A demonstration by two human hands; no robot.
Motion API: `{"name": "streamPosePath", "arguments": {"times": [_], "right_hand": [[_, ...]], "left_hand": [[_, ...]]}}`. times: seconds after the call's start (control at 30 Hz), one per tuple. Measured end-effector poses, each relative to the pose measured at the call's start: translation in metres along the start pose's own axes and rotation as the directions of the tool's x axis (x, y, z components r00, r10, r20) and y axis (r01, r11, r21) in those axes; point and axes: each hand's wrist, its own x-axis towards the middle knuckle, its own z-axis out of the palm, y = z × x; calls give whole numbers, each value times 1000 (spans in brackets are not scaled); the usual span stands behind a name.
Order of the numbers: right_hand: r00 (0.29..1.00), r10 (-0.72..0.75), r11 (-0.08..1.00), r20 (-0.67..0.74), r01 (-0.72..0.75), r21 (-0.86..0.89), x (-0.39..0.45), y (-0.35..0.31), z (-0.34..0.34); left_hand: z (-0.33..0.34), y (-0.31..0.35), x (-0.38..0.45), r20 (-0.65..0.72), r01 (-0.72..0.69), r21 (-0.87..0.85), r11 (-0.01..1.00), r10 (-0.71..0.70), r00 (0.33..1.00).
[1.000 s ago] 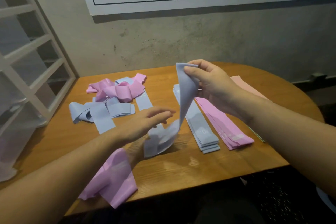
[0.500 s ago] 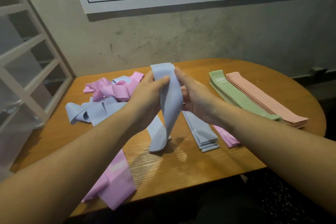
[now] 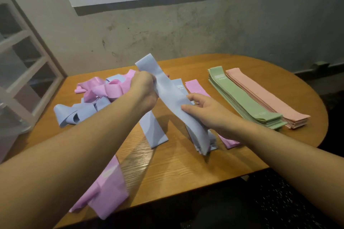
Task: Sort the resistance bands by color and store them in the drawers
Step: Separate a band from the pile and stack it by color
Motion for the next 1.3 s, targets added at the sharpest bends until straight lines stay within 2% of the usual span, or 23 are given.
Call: {"name": "streamPosePath", "arguments": {"times": [0.17,0.33,0.47,0.7,0.83,0.97,1.1,1.23,1.3], "right_hand": [[996,76,977,-45,-83,-198,0,13,-17],[992,88,970,-91,-106,-217,8,21,-31],[993,82,936,-83,-105,-335,18,24,-38],[999,49,847,-10,-47,-530,32,33,-37],[997,80,810,15,-56,-583,36,40,-36],[995,93,790,26,-57,-611,37,39,-37],[997,83,766,11,-57,-640,33,35,-36],[996,91,693,-23,-79,-717,21,32,-36],[995,86,665,-52,-96,-740,15,30,-37]], "left_hand": [[27,-24,25,-72,19,122,992,-10,997],[50,-39,44,-42,-14,304,953,28,999],[54,-47,69,-43,-78,505,860,115,992],[47,-64,96,32,-142,683,716,166,986],[45,-71,107,67,-180,754,632,198,978],[41,-72,109,44,-176,795,581,235,971],[35,-75,96,15,-166,779,605,247,969],[24,-76,64,129,-224,771,596,198,972],[16,-76,45,242,-292,801,522,164,956]]}}
